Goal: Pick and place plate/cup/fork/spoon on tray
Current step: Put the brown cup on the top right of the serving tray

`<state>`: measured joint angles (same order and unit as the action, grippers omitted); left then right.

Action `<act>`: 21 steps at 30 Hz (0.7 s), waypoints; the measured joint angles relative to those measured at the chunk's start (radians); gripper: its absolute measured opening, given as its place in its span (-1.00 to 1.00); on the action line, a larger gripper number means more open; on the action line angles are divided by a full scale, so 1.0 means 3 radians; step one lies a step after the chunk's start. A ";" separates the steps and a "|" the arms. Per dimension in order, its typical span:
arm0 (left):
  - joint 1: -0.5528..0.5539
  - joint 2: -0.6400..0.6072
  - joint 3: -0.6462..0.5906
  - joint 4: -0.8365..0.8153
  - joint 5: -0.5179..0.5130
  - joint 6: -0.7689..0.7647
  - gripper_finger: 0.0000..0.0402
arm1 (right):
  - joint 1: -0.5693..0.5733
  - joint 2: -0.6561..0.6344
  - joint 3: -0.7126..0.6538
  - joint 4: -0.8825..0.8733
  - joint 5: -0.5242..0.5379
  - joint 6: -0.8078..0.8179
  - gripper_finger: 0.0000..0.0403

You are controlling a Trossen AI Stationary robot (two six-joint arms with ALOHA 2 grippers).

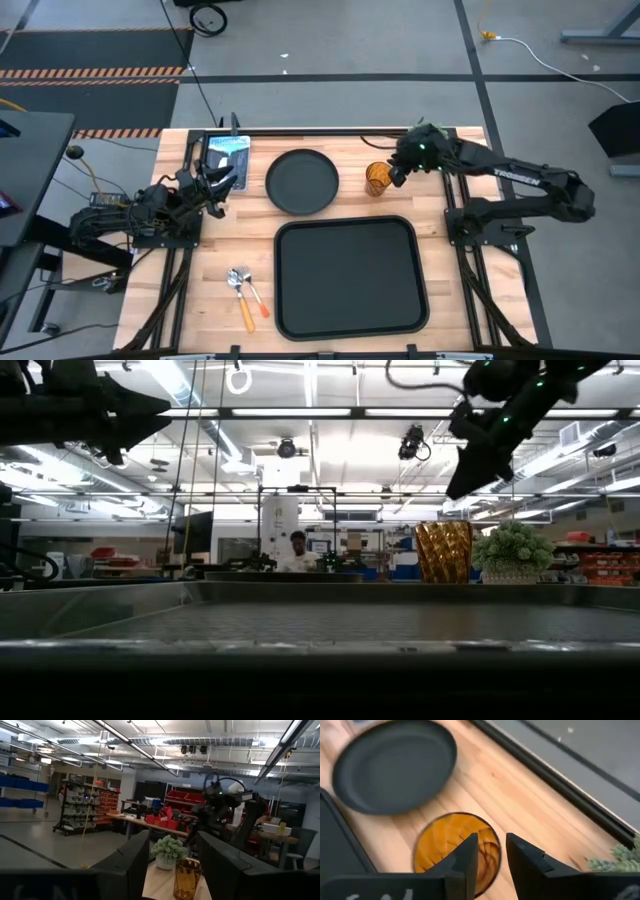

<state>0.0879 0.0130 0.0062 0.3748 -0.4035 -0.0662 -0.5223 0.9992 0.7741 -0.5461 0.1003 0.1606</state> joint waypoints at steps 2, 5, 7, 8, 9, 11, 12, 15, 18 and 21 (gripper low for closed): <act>0.0000 -0.0001 -0.0001 -0.0008 0.0000 0.0014 -0.14 | -0.0071 0.0170 0.0108 -0.0115 -0.0054 -0.0103 -0.38; 0.0000 0.0000 0.0000 -0.0035 -0.0006 0.0035 -0.14 | -0.0146 0.0429 0.0304 -0.0318 -0.0057 -0.0216 -0.21; 0.0000 0.0000 0.0000 -0.0053 -0.0014 0.0037 -0.14 | -0.0186 0.0603 0.0453 -0.0477 -0.0076 -0.0280 -0.08; 0.0000 0.0000 0.0000 -0.0067 -0.0014 0.0037 -0.14 | -0.0204 0.0697 0.0532 -0.0570 -0.0077 -0.0298 -0.03; 0.0000 0.0000 -0.0001 -0.0092 -0.0014 0.0037 -0.14 | -0.0223 0.0788 0.0609 -0.0661 -0.0077 -0.0313 0.00; 0.0000 0.0000 -0.0001 -0.0133 -0.0014 0.0037 -0.14 | -0.0256 0.0961 0.0772 -0.0835 -0.0079 -0.0373 0.04; 0.0000 -0.0001 -0.0001 -0.0147 -0.0014 0.0036 -0.14 | -0.0268 0.1042 0.0857 -0.0924 -0.0081 -0.0399 0.04; 0.0000 0.0000 -0.0001 -0.0190 -0.0014 0.0036 -0.14 | -0.0298 0.1275 0.1112 -0.1150 -0.0107 -0.0482 0.01; 0.0000 0.0000 -0.0001 -0.0199 -0.0014 0.0034 -0.14 | -0.0308 0.1454 0.1340 -0.1353 -0.0251 -0.0535 -0.04; 0.0000 0.0000 -0.0001 -0.0198 -0.0014 0.0033 -0.14 | -0.0307 0.1598 0.1505 -0.1532 -0.0266 -0.0542 -0.07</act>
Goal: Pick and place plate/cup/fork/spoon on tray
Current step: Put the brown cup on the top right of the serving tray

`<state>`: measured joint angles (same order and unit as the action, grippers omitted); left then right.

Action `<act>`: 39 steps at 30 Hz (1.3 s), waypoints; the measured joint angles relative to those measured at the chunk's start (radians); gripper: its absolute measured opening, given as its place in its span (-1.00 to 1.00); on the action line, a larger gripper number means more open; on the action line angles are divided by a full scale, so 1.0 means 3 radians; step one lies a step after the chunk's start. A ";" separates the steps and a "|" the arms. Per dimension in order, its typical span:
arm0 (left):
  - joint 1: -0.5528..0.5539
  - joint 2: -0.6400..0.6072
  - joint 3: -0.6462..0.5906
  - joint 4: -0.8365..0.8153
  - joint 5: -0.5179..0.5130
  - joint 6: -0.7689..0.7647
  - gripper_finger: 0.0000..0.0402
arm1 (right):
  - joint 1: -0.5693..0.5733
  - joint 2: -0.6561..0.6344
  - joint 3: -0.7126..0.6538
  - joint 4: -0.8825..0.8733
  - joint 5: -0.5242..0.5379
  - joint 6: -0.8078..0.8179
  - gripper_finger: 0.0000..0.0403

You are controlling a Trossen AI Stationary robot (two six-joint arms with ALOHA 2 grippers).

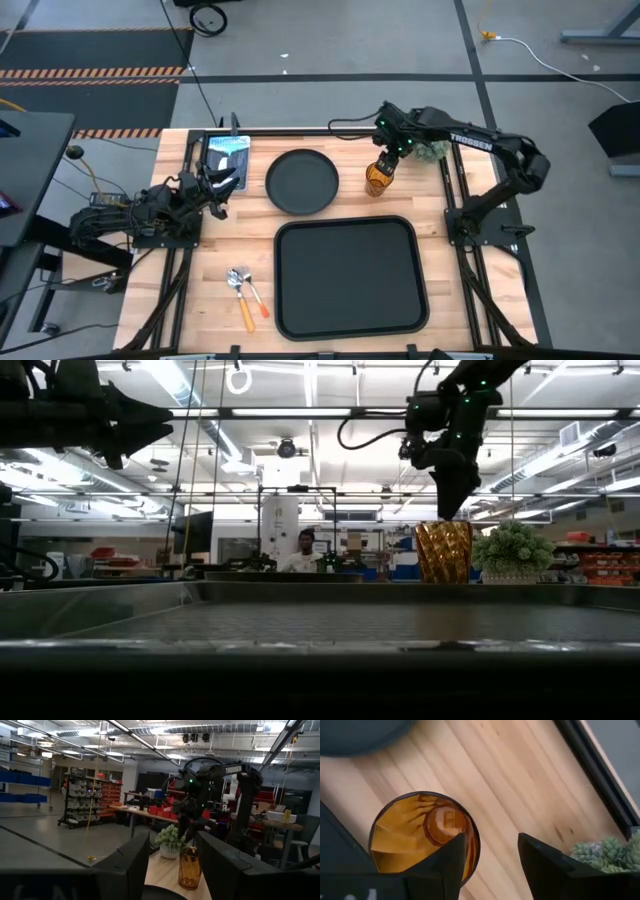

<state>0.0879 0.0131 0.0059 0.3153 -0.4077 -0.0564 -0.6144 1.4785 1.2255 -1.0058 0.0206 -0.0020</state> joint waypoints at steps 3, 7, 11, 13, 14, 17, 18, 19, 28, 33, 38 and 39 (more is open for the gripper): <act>0.0000 -0.0001 0.0001 0.0000 0.0000 -0.0001 -0.14 | 0.0006 0.0113 0.0079 -0.0105 -0.0002 -0.0024 -0.09; 0.0000 0.0000 0.0000 0.0001 0.0000 -0.0011 -0.14 | 0.0037 0.0237 0.0121 -0.0229 -0.0002 -0.0058 -0.09; 0.0000 0.0000 0.0000 0.0000 0.0000 -0.0019 -0.14 | 0.0064 0.0343 0.0122 -0.0254 0.0006 -0.0068 -0.09; 0.0000 0.0000 0.0000 0.0001 0.0000 -0.0019 -0.14 | 0.0077 0.0386 0.0122 -0.0269 0.0008 -0.0068 -0.09; 0.0000 0.0000 0.0001 0.0001 0.0000 -0.0019 -0.14 | 0.0084 0.0408 0.0122 -0.0279 0.0012 -0.0068 -0.09; 0.0000 -0.0001 0.0000 0.0001 0.0000 -0.0018 -0.14 | 0.0098 0.0468 0.0122 -0.0297 0.0018 -0.0066 -0.11; 0.0000 0.0000 0.0000 0.0001 0.0000 -0.0018 -0.14 | 0.0099 0.0477 0.0122 -0.0306 0.0017 -0.0067 -0.13; 0.0000 -0.0001 0.0001 0.0001 0.0000 -0.0018 -0.14 | 0.0099 0.0480 0.0121 -0.0318 0.0020 -0.0066 -0.16; 0.0000 0.0000 0.0001 -0.0001 0.0001 -0.0006 -0.14 | 0.0106 0.0501 0.0122 -0.0374 0.0030 -0.0066 -0.53; -0.0001 -0.0001 0.0000 0.0000 0.0000 -0.0009 -0.14 | 0.0106 0.0501 0.0122 -0.0414 0.0028 -0.0056 -0.75; -0.0001 0.0000 0.0000 -0.0003 0.0000 -0.0010 -0.14 | 0.0106 0.0493 0.0123 -0.0416 -0.0001 -0.0064 -0.93; -0.0001 -0.0001 0.0000 -0.0002 0.0001 -0.0010 -0.14 | 0.0106 0.0493 0.0124 -0.0416 -0.0001 -0.0076 -0.94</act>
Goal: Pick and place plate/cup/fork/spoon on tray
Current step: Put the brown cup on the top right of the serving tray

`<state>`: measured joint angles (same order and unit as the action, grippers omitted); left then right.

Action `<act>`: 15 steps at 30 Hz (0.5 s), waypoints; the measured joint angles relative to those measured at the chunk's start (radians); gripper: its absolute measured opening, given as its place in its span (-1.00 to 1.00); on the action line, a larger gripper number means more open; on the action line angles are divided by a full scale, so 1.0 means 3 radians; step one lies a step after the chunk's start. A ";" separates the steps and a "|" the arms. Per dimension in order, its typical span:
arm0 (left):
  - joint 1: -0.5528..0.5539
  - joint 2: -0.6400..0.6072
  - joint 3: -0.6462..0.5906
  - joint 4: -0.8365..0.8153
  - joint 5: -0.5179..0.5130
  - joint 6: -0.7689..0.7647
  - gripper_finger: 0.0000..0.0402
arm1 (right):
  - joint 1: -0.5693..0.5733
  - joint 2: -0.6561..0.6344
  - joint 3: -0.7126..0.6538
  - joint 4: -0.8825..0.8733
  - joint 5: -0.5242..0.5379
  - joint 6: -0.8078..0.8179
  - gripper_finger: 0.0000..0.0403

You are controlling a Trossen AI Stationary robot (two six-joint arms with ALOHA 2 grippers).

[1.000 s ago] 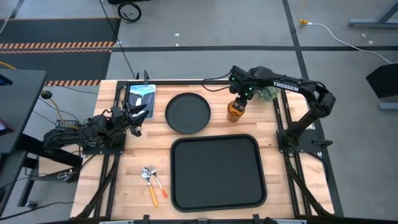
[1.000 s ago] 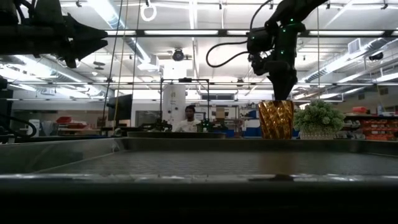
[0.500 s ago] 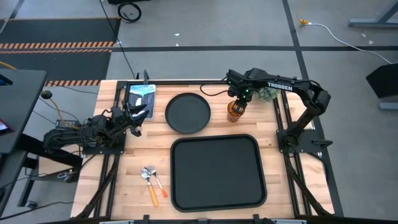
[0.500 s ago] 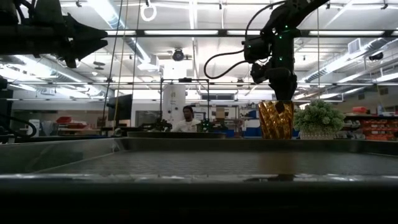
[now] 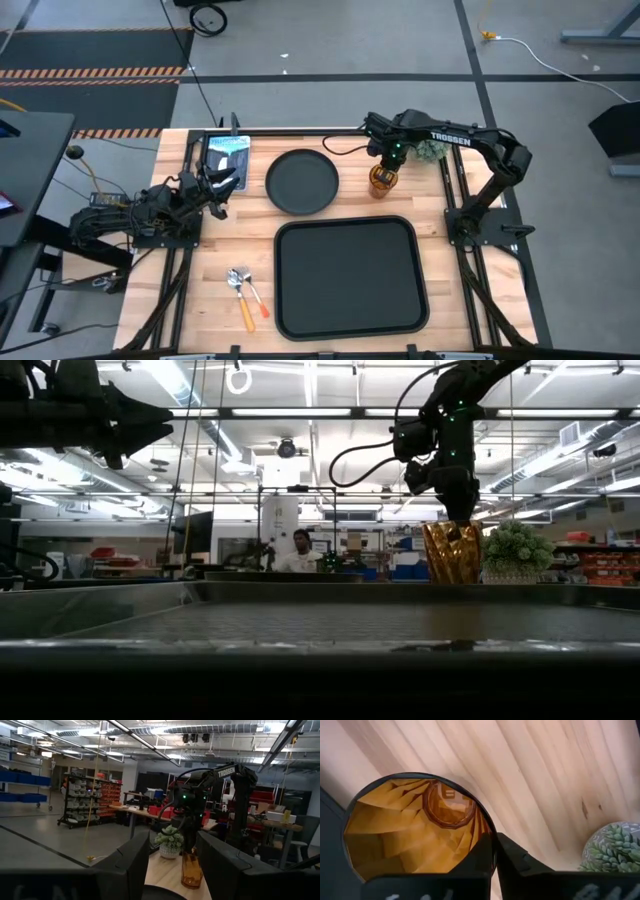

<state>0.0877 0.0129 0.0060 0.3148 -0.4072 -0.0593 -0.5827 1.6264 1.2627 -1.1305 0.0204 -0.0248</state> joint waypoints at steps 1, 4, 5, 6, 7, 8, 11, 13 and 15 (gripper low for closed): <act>0.0000 0.0000 0.0001 0.0000 -0.0001 0.0000 -0.14 | 0.0000 0.0000 0.0001 0.0000 -0.0006 -0.0010 -0.94; 0.0000 0.0001 0.0001 0.0000 0.0000 -0.0001 -0.14 | -0.0001 0.0000 0.0001 -0.0015 -0.0043 -0.0061 -0.93; 0.0000 0.0000 0.0000 0.0000 0.0000 -0.0001 -0.14 | -0.0001 0.0001 0.0010 -0.0045 -0.0066 -0.0070 -0.92; 0.0000 0.0000 0.0000 0.0000 -0.0001 -0.0001 -0.14 | -0.0001 0.0005 0.0032 -0.0097 -0.0077 -0.0078 -0.91; 0.0000 0.0001 0.0000 0.0001 -0.0001 -0.0001 -0.14 | 0.0000 0.0006 0.0058 -0.0142 -0.0076 -0.0092 -0.91; 0.0000 0.0001 0.0001 0.0002 -0.0001 -0.0001 -0.14 | 0.0008 0.0006 0.0093 -0.0179 -0.0073 -0.0111 -0.92; 0.0000 0.0000 0.0000 0.0000 -0.0001 -0.0002 -0.14 | 0.0030 0.0001 0.0226 -0.0291 -0.0111 -0.0163 -0.94; 0.0000 0.0000 0.0000 -0.0001 0.0000 -0.0001 -0.14 | 0.0064 -0.0004 0.0318 -0.0359 -0.0160 -0.0182 -0.94; 0.0000 0.0000 0.0000 -0.0001 -0.0001 -0.0003 -0.14 | 0.0110 -0.0004 0.0416 -0.0430 -0.0212 -0.0181 -0.94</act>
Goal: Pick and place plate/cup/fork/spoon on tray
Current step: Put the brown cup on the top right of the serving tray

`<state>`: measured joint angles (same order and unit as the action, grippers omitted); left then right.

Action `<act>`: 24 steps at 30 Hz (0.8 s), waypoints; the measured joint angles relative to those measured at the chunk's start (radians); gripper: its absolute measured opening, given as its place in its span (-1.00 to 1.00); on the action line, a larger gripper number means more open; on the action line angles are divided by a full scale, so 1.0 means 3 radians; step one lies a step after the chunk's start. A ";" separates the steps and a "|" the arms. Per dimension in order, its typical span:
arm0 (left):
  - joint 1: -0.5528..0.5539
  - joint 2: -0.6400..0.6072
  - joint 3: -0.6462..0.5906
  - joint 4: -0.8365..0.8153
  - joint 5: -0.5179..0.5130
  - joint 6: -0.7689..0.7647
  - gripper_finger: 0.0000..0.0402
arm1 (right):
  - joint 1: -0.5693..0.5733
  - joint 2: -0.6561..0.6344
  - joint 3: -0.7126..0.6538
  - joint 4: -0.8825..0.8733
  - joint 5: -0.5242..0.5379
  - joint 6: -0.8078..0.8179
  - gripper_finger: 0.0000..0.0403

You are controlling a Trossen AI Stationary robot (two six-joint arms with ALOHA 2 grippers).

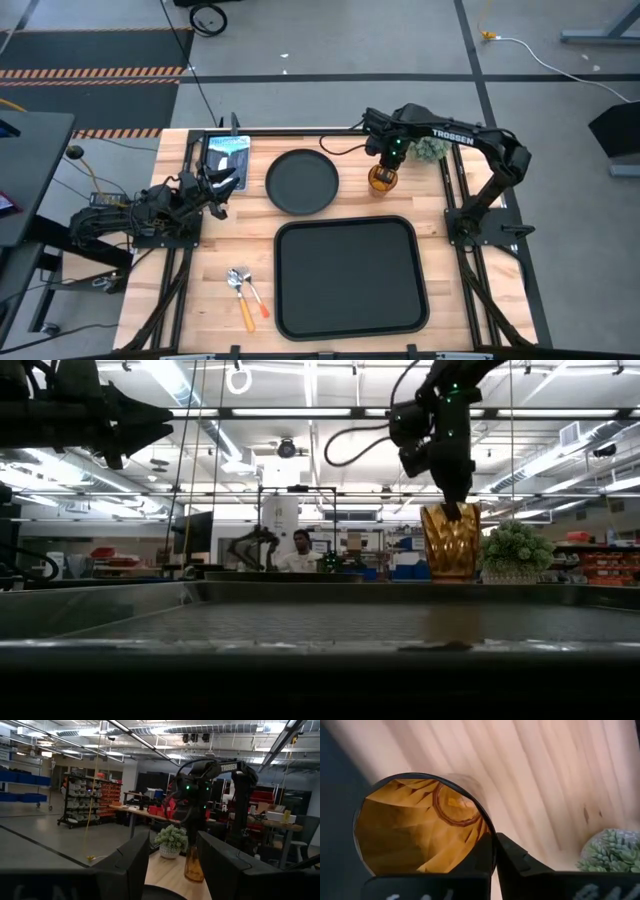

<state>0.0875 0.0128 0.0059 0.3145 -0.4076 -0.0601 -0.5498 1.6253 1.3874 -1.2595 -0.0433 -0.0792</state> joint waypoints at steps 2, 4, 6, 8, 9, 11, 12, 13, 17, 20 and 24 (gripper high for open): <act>0.0000 0.0001 0.0000 0.0000 0.0001 0.0000 -0.14 | 0.0071 -0.0003 0.0064 -0.0069 -0.0026 -0.0004 -0.94; 0.0001 0.0000 0.0000 -0.0003 0.0001 -0.0005 -0.14 | 0.0165 -0.0010 0.0093 -0.0070 -0.0097 -0.0008 -0.94; 0.0000 0.0001 0.0000 -0.0021 0.0001 -0.0025 -0.14 | 0.0281 -0.0031 0.0094 -0.0081 -0.0198 0.0004 -0.94; 0.0001 0.0001 0.0000 -0.0030 0.0001 -0.0025 -0.14 | 0.0407 -0.0034 0.0095 -0.0101 -0.0250 0.0068 -0.94; 0.0000 0.0001 0.0000 -0.0035 0.0001 -0.0028 -0.14 | 0.0479 -0.0038 0.0095 -0.0139 -0.0247 0.0102 -0.94; 0.0000 0.0000 0.0000 -0.0052 0.0001 -0.0042 -0.14 | 0.0628 -0.0062 0.0095 -0.0194 -0.0238 0.0195 -0.94; 0.0000 0.0001 0.0001 -0.0050 0.0001 -0.0043 -0.14 | 0.0707 -0.0075 0.0095 -0.0193 -0.0238 0.0240 -0.94; 0.0001 0.0000 0.0000 -0.0047 0.0001 -0.0046 -0.14 | 0.0789 -0.0083 0.0095 -0.0195 -0.0240 0.0277 -0.94; 0.0001 0.0000 0.0001 -0.0048 0.0001 -0.0048 -0.14 | 0.1079 -0.0157 0.0095 -0.0188 -0.0207 0.0432 -0.94; 0.0000 0.0000 0.0001 -0.0037 0.0001 -0.0028 -0.14 | 0.1255 -0.0203 0.0095 -0.0196 -0.0104 0.0613 -0.94; 0.0001 0.0000 0.0001 -0.0022 0.0001 -0.0024 -0.14 | 0.1447 -0.0314 -0.0004 -0.0202 0.0000 0.0875 -0.94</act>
<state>0.0879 0.0129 0.0063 0.3080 -0.4072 -0.0673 -0.1159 1.5309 1.3863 -1.3202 -0.0433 0.1832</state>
